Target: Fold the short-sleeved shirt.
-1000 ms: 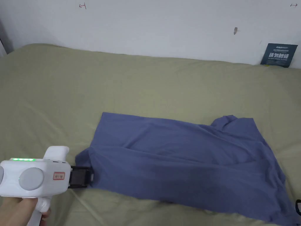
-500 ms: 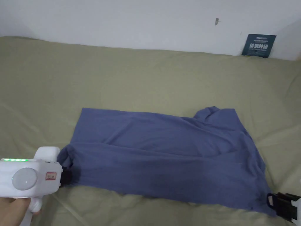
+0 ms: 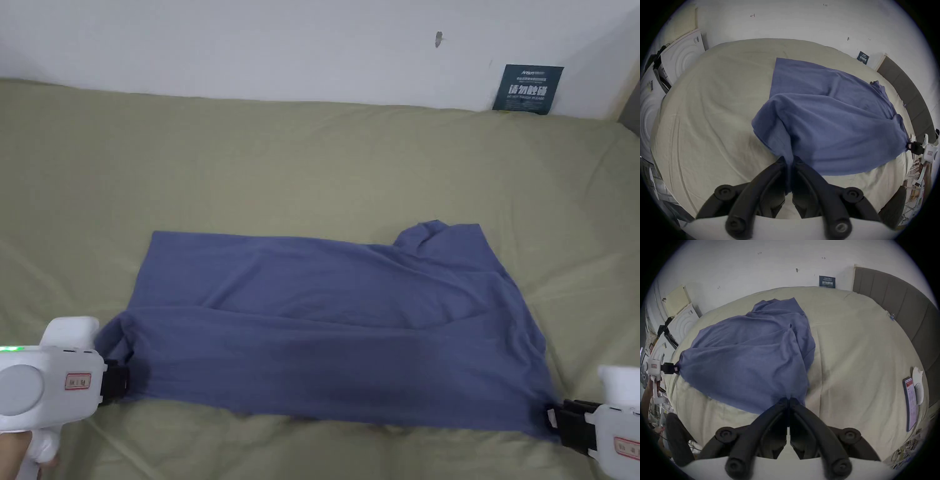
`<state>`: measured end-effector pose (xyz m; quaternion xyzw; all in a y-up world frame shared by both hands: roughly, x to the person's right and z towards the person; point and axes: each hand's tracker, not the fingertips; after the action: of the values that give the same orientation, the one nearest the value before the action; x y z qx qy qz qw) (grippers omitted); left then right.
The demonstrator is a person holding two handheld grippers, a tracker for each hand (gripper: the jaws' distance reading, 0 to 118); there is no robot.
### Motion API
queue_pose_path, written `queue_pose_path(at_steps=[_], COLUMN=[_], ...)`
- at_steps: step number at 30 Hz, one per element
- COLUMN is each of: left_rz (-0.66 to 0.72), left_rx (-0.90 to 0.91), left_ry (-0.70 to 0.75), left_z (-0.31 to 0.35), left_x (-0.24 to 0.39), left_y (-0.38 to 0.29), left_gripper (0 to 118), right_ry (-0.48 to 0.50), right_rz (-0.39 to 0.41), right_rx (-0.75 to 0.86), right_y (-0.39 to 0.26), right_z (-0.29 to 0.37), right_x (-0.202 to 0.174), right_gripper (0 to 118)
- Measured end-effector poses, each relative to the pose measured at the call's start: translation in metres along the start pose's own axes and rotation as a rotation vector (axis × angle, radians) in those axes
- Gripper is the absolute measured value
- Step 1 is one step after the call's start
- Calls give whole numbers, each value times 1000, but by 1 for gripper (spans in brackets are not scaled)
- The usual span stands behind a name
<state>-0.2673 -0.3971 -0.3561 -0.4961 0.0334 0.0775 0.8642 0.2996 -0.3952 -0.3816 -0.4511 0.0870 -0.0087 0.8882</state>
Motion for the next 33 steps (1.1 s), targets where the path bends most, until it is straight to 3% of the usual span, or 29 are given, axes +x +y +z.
queue_pose_path(at_steps=[11, 14, 19, 20, 28, 29, 30, 31, 32, 33], left_rz=[-27, -27, -18, -17, 1, 10, 14, 17, 10, 7], left_rx=[31, 29, 27, 25, -6, -4, 4, 18, 25, 20], left_ry=[4, -1, -6, -7, -10, -16, -21, -20, -9, -6], left_z=[35, 45, 75, 81, 91, 89, 89, 89, 89, 89], left_x=[0, -11, -22, -24, -35, -37, -35, -35, -36, -37], left_y=[-20, -35, -75, -84, -121, -121, -119, -118, -117, -114], left_gripper=[5, 5, 5, 5, 5, 5, 7, 36, 80, 114], right_ry=[-6, 1, 21, 21, 38, 51, 28, -3, -26, -21], right_rz=[-18, -18, -13, 0, -10, -22, -21, -20, -5, -22], right_rx=[57, 63, 50, 52, 7, -14, -17, -3, 38, 42], right_y=[-11, -26, -69, -75, -111, -110, -110, -109, -106, -102], right_z=[49, 60, 105, 109, 123, 119, 116, 115, 119, 120], right_x=[-1, 16, -20, -8, -16, -16, -17, -19, -25, -23], right_gripper=[3, 3, 3, 3, 4, 17, 48, 75, 75, 75])
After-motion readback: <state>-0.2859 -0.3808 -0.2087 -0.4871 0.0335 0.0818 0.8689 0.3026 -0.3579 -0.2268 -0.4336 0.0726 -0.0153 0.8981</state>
